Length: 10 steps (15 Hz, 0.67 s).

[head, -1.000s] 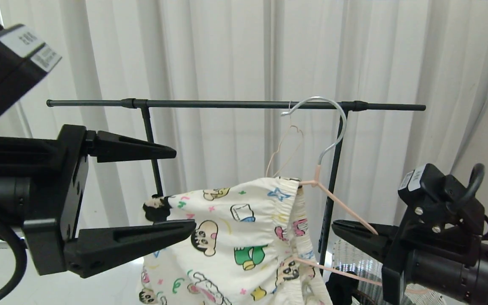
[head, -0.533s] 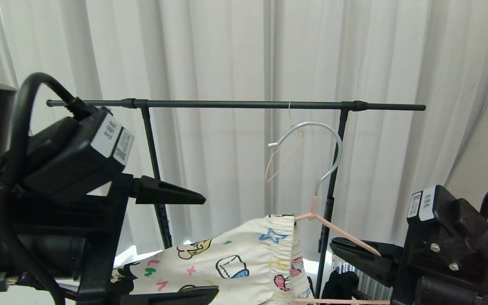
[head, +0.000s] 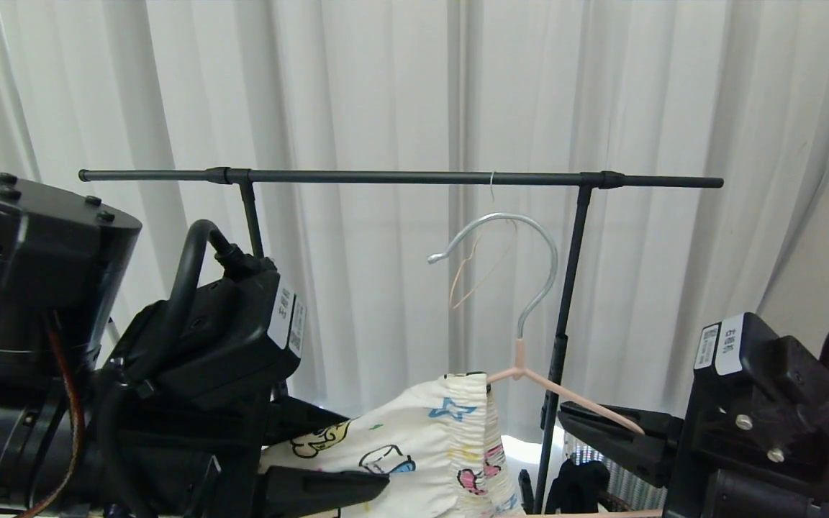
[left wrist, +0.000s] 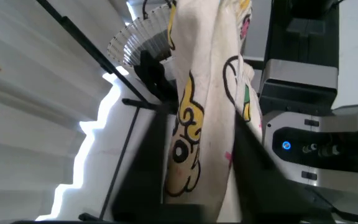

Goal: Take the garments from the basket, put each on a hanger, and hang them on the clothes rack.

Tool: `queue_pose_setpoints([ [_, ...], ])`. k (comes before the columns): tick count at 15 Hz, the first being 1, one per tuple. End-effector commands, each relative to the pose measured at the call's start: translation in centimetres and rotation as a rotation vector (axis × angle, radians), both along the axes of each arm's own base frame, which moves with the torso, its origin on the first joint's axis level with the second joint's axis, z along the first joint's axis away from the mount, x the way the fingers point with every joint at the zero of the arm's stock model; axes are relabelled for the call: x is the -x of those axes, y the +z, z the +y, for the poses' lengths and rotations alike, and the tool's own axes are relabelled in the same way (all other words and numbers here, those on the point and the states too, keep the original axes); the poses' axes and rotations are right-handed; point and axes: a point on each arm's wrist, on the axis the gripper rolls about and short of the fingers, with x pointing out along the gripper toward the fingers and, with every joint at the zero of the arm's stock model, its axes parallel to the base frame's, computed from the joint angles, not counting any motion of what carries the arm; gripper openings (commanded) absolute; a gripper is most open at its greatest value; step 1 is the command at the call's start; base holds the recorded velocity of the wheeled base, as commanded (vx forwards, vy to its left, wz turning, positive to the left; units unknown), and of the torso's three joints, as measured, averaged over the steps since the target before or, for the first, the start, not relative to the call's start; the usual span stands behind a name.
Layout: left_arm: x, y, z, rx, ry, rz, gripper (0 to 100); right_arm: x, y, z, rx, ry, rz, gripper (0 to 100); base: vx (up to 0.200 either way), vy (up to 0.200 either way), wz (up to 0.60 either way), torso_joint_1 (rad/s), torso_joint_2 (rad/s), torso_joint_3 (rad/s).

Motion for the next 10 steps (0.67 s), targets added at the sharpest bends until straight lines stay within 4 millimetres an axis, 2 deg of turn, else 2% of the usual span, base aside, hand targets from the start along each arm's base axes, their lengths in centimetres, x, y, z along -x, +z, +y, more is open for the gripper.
queue_pose_setpoints([
  [1, -0.12, -0.28, -0.11, -0.008, -0.001, 0.010, 0, -0.03, 0.15, 0.12, -0.014, 0.002, -0.007, 0, 0.000, 0.000, 0.00, 0.000, 0.00, 0.000],
  [5, -0.03, -0.46, -0.08, -0.012, -0.002, 0.015, 0, -0.01, 0.33, 0.04, -0.030, -0.010, -0.014, 0, 0.000, 0.000, 0.00, 0.000, 0.00, 0.000],
  [6, -0.03, -0.50, -0.07, -0.013, -0.002, 0.016, 0, 0.01, 0.37, 0.02, -0.031, -0.010, -0.015, 100, 0.000, 0.000, 0.00, 0.000, 0.00, 0.000],
  [10, -0.02, -0.88, 0.10, -0.024, 0.010, 0.025, 0, 0.20, 0.32, -0.12, -0.019, 0.002, -0.029, 100, 0.000, 0.000, 0.00, 0.000, 0.00, 0.000],
])
